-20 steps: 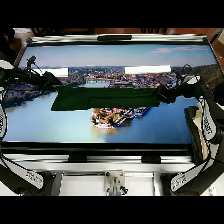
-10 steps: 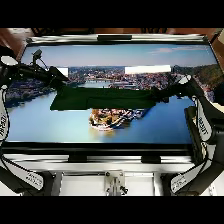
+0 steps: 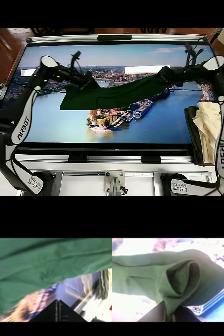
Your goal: Fold the shirts.
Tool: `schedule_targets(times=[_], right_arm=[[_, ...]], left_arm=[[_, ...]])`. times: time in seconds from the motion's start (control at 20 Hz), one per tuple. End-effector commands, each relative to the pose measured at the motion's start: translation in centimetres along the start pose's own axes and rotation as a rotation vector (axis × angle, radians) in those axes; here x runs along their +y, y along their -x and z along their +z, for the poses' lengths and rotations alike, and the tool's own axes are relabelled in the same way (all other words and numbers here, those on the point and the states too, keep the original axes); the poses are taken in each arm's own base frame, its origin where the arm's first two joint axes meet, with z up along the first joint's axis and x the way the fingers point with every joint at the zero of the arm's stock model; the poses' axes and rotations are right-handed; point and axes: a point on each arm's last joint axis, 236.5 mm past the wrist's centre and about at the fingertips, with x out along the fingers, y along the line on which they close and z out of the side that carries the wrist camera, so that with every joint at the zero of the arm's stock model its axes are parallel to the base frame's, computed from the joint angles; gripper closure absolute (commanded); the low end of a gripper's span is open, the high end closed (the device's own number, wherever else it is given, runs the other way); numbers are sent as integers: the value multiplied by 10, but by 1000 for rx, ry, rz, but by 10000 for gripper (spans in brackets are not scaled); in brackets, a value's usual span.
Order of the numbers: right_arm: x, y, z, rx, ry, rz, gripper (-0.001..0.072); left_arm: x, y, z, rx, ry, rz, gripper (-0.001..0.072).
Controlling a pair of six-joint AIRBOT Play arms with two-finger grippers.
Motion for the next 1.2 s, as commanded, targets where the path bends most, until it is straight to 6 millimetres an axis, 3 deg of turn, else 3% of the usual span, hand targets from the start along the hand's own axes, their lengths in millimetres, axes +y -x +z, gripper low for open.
schedule_targets(times=[0.0,0.15,0.3,0.4,0.6,0.75,0.85,0.95,1.05,1.15], right_arm=[[37,48,-11,-27,64,15,650],[61,82,-19,-64,109,21,650],[81,109,-24,-112,130,30,650],[89,121,-28,-129,137,34,650],[104,140,-36,-156,136,46,650],[109,147,-42,-156,129,50,650],[107,147,-45,-144,123,43,650],[107,143,-42,-150,124,38,650],[118,129,-36,-158,148,55,650],[124,100,-32,-143,170,45,650]], left_arm=[[-35,-51,-18,32,-45,20,679],[-43,-75,-29,46,-54,75,679],[-65,-99,-37,33,-64,62,679],[-80,-124,-41,7,-58,53,678],[-101,-183,-80,87,18,-33,677],[-115,-207,-76,39,58,-124,677],[-114,-192,-69,46,31,-146,679],[-112,-158,-59,57,-47,-150,681],[-97,-107,-40,29,-145,-57,681],[-83,-39,-11,-56,-223,57,681]])
